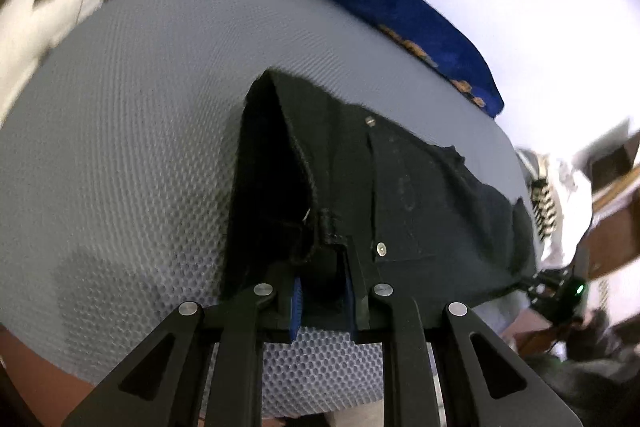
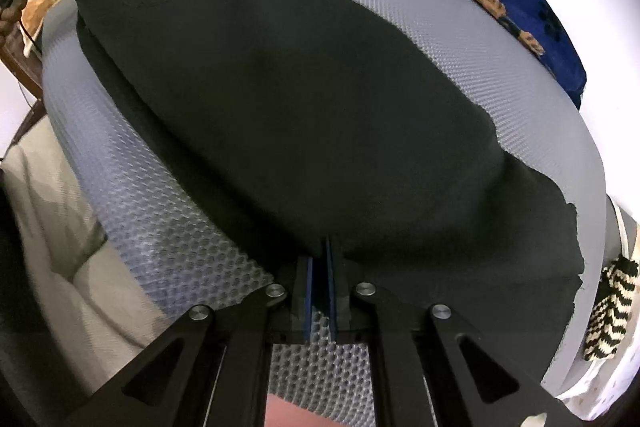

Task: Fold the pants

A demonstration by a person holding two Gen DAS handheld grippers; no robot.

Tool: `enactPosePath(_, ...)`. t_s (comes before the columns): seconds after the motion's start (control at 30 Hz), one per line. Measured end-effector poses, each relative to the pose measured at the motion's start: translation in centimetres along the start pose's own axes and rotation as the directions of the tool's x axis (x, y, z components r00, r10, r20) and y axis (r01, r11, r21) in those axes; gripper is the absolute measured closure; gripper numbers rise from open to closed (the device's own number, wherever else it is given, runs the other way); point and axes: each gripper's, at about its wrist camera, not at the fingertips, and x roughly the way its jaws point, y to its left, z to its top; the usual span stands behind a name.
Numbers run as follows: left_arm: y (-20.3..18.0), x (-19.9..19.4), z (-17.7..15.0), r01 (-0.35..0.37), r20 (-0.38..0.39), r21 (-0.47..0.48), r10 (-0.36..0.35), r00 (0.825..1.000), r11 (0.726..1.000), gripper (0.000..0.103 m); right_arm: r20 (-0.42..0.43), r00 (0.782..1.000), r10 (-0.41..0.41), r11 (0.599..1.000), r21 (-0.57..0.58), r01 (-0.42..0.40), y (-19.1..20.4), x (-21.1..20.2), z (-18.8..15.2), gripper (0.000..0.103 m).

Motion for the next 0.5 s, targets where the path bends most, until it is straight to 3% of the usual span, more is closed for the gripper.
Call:
enactPosePath(0.13, 0.1, 1.9, -0.3, -0.065, -0.036, 0.072, 0.067, 0.997, 0.995, 0.085, -0.017, 1.000, 0.020, 1.000, 0.022, -0.019, 0.2, 1.0, -0.3, 0.097)
enactPosePath(0.33, 1.2, 2.1, -1.3, -0.045, -0.033, 0.039, 0.046, 0.998, 0.998, 0.083, -0.012, 0.998, 0.062, 0.997, 0.038, -0.061, 0.6, 0.5, -1.1, 0.097)
enactPosePath(0.5, 0.4, 1.7, -1.2, -0.107, -0.015, 0.044, 0.108, 0.994, 0.993, 0.068, -0.014, 0.992, 0.122, 0.986, 0.113, -0.120, -0.7, 1.0, -0.8, 0.096)
